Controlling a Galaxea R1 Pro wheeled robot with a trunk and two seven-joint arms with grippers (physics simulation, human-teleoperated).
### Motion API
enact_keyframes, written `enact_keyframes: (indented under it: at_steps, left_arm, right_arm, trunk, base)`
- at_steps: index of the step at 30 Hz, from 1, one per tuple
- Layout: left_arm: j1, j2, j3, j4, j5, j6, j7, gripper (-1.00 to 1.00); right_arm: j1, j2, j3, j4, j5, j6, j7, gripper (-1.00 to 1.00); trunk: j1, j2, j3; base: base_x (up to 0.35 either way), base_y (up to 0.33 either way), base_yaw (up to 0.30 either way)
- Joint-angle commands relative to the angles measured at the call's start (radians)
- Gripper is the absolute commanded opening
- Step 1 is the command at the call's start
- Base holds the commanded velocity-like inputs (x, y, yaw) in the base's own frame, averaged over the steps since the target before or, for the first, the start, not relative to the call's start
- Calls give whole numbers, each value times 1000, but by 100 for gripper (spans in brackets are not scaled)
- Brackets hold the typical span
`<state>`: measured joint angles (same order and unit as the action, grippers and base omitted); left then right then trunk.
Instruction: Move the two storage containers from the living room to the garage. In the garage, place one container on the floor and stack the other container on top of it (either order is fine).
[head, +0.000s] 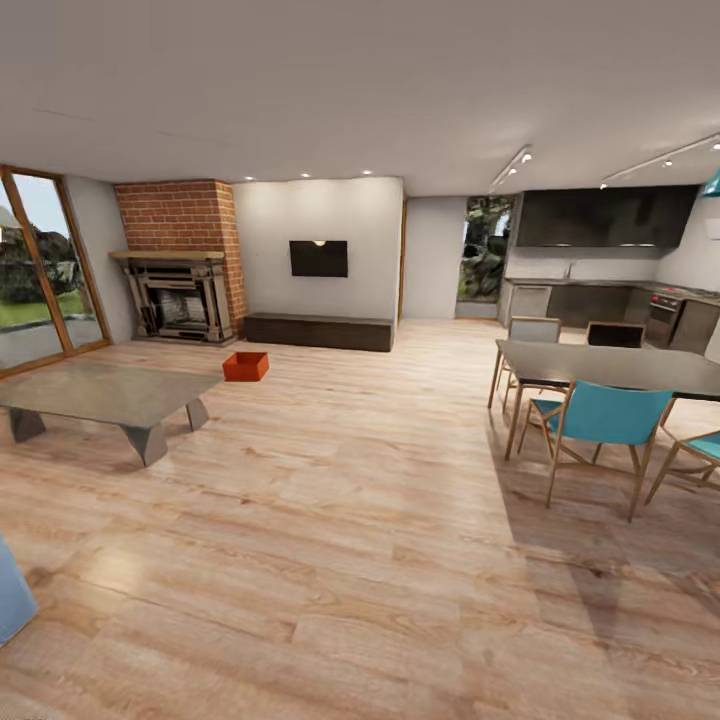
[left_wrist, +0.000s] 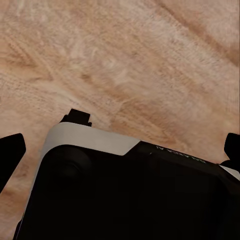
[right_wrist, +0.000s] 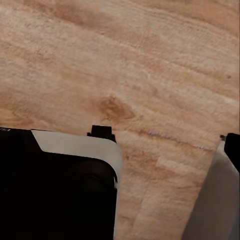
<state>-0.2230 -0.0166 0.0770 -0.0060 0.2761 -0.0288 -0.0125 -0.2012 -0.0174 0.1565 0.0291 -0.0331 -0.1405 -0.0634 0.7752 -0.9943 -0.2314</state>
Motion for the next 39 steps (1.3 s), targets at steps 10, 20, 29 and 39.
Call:
enact_keyframes:
  at_steps: [10,20,29,39]
  left_arm:
    - [-1,0,7,1,2,-3,-1,100]
    - [-1,0,7,1,2,-3,-1,100]
    - [-1,0,7,1,2,-3,-1,100]
    - [-1,0,7,1,2,-3,-1,100]
  right_arm:
    - [-1,-1,8,3,-3,-5,-3,100]
    - [-1,-1,8,3,-3,-5,-3,100]
    - [-1,-1,9,3,-2,-5,-2,100]
    - [-1,-1,9,3,-2,-4,-2,100]
  trunk:
    - [1,-1,-1]
    - [1,-1,-1]
    - [1,-1,-1]
    - [1,-1,-1]
  base:
    - [322,0,202]
    - [322,0,7]
    - [322,0,0]
    - [322,0,0]
